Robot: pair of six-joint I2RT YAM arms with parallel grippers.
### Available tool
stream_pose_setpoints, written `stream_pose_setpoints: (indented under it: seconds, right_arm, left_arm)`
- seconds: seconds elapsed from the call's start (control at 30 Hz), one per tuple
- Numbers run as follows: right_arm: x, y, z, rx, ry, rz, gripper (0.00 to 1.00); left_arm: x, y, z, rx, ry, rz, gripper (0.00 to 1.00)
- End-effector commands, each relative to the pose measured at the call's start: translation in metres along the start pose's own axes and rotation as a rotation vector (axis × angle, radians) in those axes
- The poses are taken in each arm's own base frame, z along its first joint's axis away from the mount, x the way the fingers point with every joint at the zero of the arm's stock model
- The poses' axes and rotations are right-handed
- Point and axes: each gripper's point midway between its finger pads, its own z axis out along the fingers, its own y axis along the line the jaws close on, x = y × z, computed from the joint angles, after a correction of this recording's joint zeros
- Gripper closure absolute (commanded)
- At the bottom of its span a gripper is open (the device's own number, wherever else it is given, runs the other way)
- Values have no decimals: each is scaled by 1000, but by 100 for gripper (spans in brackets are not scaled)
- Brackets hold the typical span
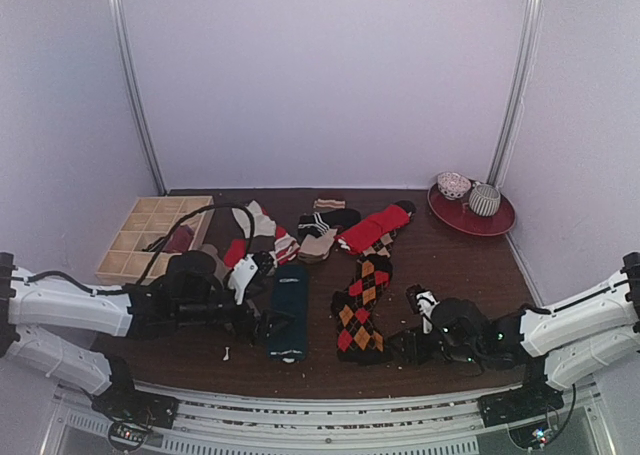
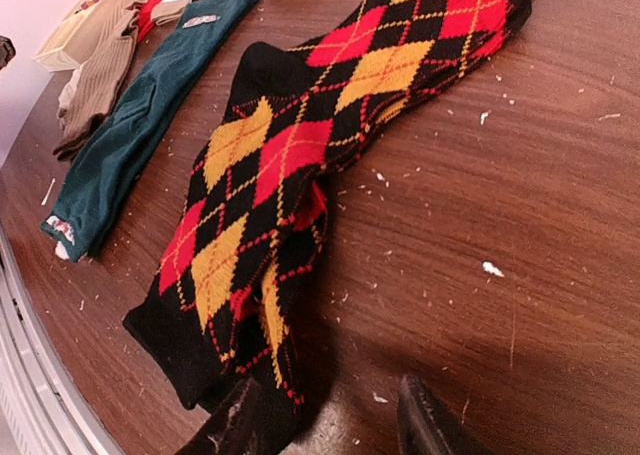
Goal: Roll the socks
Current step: Adjust the bag handles on the takeout bag.
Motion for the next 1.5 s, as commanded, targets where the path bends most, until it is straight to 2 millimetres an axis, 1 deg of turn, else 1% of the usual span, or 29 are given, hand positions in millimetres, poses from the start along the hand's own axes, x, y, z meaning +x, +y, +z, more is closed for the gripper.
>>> stream_pose_setpoints:
  seconds: [0.0, 0.1, 0.27, 0.3, 0.37, 0.43, 0.5, 0.57, 0.6, 0.67, 0.8, 0.87, 0.93, 1.03, 1.07, 1.1, 1.23, 1.33, 1.4, 1.47]
  right_arm:
    - [3, 8, 4, -87, -8, 77, 54]
    - [10, 12, 8, -118, 14, 94, 55]
    - [19, 27, 17, -193, 55, 117, 61]
    - [21, 27, 20, -190, 67, 114, 65]
    - [25, 30, 23, -199, 87, 118, 79]
    - [26, 38, 24, -245, 98, 143, 92]
    - [27, 47, 21, -289, 95, 195, 100]
    - [26, 60, 18, -349, 89, 255, 100]
    - [22, 69, 16, -387, 76, 288, 100]
    - [19, 87, 14, -446, 74, 323, 100]
    - [14, 104, 18, -483, 58, 357, 100]
    - [17, 112, 22, -510, 68, 368, 100]
    - [24, 112, 27, -508, 77, 383, 100]
    - [32, 98, 30, -459, 67, 394, 100]
    - [33, 93, 29, -442, 63, 384, 96]
    - [33, 90, 28, -424, 59, 365, 89]
    - [34, 86, 23, -300, 65, 176, 69]
    - [21, 82, 12, -207, 28, 61, 53]
    - [12, 80, 4, -182, 1, 6, 51]
    - [4, 80, -1, -178, -29, -40, 52]
  left_arm:
    - [-18, -6, 3, 25, -45, -6, 2]
    - [-15, -7, 4, 25, -38, -6, 2]
    - [-13, -6, 4, 20, -32, -4, 2]
    - [-12, -5, 4, 16, -29, -4, 2]
    - [-11, -5, 3, 11, -25, -4, 2]
    - [-11, -4, 1, 5, -25, -3, 2]
    - [-11, -3, -1, -1, -27, -2, 2]
    - [-10, -2, -2, -8, -26, -3, 2]
    - [-10, -2, -3, -11, -26, -2, 2]
    - [-11, -1, -5, -17, -29, -4, 2]
    - [-11, 0, -7, -20, -36, -8, 2]
    - [-9, 0, -7, -18, -31, -11, 2]
    - [-9, -1, -8, -18, -29, -13, 2]
    - [-10, 0, -10, -20, -33, -13, 2]
    - [-9, 0, -10, -21, -34, -13, 2]
    - [-10, 0, -11, -20, -36, -13, 2]
    - [-10, -1, -10, -20, -33, -8, 2]
    - [-10, 0, -8, -24, -29, -3, 2]
    - [-11, 0, -7, -25, -28, -3, 2]
    - [-10, 0, -6, -26, -26, -5, 2]
